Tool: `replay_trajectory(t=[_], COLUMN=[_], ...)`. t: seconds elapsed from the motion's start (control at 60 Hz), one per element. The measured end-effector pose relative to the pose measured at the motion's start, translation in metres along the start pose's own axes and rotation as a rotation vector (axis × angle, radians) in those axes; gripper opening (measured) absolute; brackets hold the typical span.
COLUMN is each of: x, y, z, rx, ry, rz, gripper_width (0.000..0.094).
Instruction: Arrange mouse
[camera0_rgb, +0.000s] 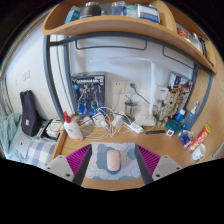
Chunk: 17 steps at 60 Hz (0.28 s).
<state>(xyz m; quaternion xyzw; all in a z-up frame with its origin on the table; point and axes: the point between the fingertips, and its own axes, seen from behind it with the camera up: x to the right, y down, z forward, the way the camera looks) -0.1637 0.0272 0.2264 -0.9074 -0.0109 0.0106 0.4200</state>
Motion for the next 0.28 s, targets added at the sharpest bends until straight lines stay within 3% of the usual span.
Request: replay_trajectory(t=[0.283], x=[0.01], y=[-0.014], z=[-0.025], rx=[0.049], ry=[0.03], rz=[-0.002], gripper_width=[0.0851])
